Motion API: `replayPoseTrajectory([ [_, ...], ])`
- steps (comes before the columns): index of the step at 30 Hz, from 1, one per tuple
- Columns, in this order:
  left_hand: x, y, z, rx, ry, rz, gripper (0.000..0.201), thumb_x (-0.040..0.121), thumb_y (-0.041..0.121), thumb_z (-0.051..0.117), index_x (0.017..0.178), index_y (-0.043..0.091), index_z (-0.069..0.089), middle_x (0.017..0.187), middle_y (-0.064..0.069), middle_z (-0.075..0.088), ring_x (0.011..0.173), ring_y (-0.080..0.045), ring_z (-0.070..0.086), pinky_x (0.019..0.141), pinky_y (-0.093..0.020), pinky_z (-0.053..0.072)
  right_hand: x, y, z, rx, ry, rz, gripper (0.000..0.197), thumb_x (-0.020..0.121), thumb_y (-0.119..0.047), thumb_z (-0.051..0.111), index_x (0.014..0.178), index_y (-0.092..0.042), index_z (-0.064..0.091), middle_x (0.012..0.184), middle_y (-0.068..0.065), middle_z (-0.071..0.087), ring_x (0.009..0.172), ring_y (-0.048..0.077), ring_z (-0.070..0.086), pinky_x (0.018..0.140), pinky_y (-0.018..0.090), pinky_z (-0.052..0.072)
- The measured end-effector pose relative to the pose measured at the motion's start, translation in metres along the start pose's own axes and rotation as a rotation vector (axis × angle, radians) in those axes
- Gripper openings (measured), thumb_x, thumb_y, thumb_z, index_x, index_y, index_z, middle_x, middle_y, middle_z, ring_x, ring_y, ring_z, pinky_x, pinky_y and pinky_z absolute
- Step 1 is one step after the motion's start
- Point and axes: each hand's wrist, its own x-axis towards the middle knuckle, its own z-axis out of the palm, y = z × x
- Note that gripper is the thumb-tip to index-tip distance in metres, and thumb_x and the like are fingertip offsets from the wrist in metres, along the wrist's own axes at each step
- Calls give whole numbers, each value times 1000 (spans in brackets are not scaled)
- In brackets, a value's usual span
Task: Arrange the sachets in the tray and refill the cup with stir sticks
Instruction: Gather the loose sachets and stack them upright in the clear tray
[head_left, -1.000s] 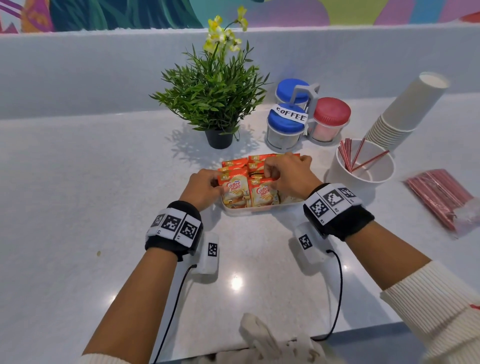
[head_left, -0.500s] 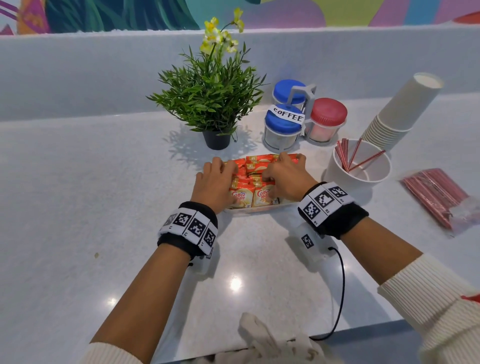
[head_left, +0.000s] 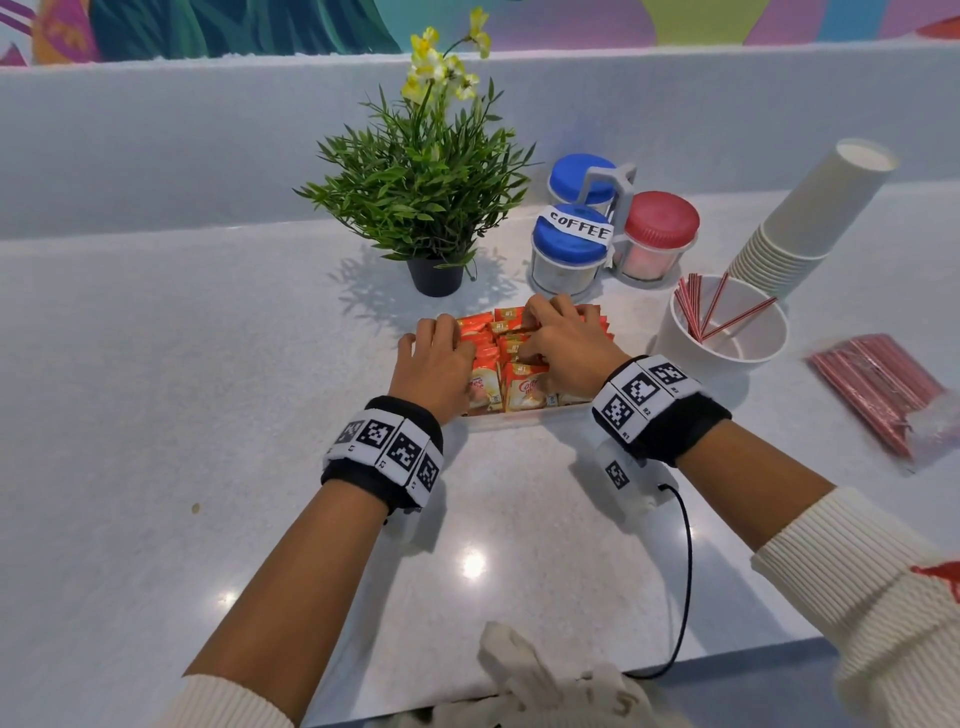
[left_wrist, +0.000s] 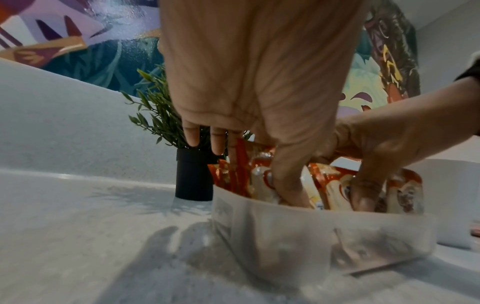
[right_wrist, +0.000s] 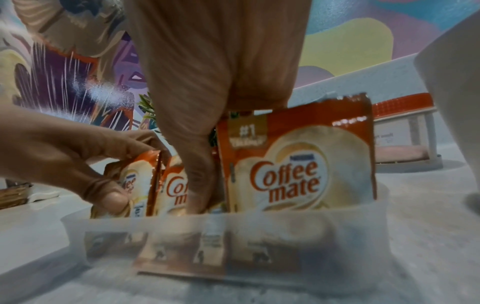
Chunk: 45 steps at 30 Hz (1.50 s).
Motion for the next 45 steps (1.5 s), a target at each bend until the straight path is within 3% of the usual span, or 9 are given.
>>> replayPoseTrajectory([
  [3, 4, 1, -2, -82, -24, -8, 72, 79, 38, 68, 134, 10, 32, 145, -11, 24, 134, -30, 21, 110, -41, 22, 7, 3, 1, 21, 18, 35, 69, 70, -28, 77, 130, -20, 43, 148, 7, 21, 137, 29, 19, 112, 48, 18],
  [6, 8, 3, -3, -206, -74, -23, 100, 72, 36, 76, 145, 12, 12, 156, -12, 4, 145, -30, 3, 116, -44, 11, 14, 5, 1, 87, -100, 88, 112, 65, -29, 81, 147, -17, 7, 157, 9, 3, 145, 28, 5, 117, 49, 6],
  [9, 13, 2, -3, -221, -158, -43, 113, 72, 38, 75, 148, 9, -4, 157, -12, 2, 146, -29, 0, 117, -44, 6, 17, 7, 1, 4, -229, 71, 114, 71, -30, 77, 148, -11, -5, 158, 9, 1, 146, 26, 1, 117, 50, 1],
  [13, 13, 2, -1, -165, -163, 2, 105, 76, 50, 67, 147, 5, 4, 151, -13, 17, 141, -29, 16, 116, -40, 13, 17, 8, 6, -108, -303, 26, 105, 80, -34, 67, 147, -12, -10, 158, 6, -6, 146, 23, -5, 116, 53, -2],
  [20, 13, 0, -4, -190, -160, 22, 102, 76, 50, 67, 147, 10, 5, 151, -11, 16, 142, -29, 12, 118, -45, 10, 8, 50, -27, 458, -199, 102, 107, 67, -39, 78, 148, -17, 13, 154, 2, 23, 142, 23, 23, 117, 42, 20],
  [28, 26, 36, -8, -172, -119, 65, 97, 79, 54, 62, 149, 18, 4, 157, -8, 3, 146, -25, 0, 116, -50, 0, -1, 67, -1, 199, -269, 124, 122, 65, -21, 82, 148, -15, -7, 157, 11, 9, 141, 30, 19, 117, 44, 19],
  [32, 31, 39, -3, -131, -124, 29, 92, 82, 51, 60, 149, 20, 5, 157, -10, 0, 146, -27, 0, 116, -50, 3, 1, 68, 3, 217, -155, 164, 105, 68, -16, 80, 147, -8, 11, 149, 14, 26, 134, 29, 32, 112, 40, 29],
  [36, 31, 37, 1, -127, -95, -20, 94, 80, 54, 60, 148, 17, 5, 155, -10, 11, 144, -27, 12, 116, -50, 8, 1, 64, 11, 206, -133, 134, 91, 65, -14, 80, 139, -9, 26, 139, 11, 36, 125, 28, 42, 105, 42, 38],
  [45, 34, 35, 0, -92, -80, -23, 90, 72, 62, 64, 138, 12, 26, 143, -8, 33, 136, -25, 28, 113, -48, 20, -9, 60, 18, 229, -122, 165, 94, 73, -11, 74, 145, -10, 14, 148, 9, 25, 133, 26, 34, 108, 43, 35],
])
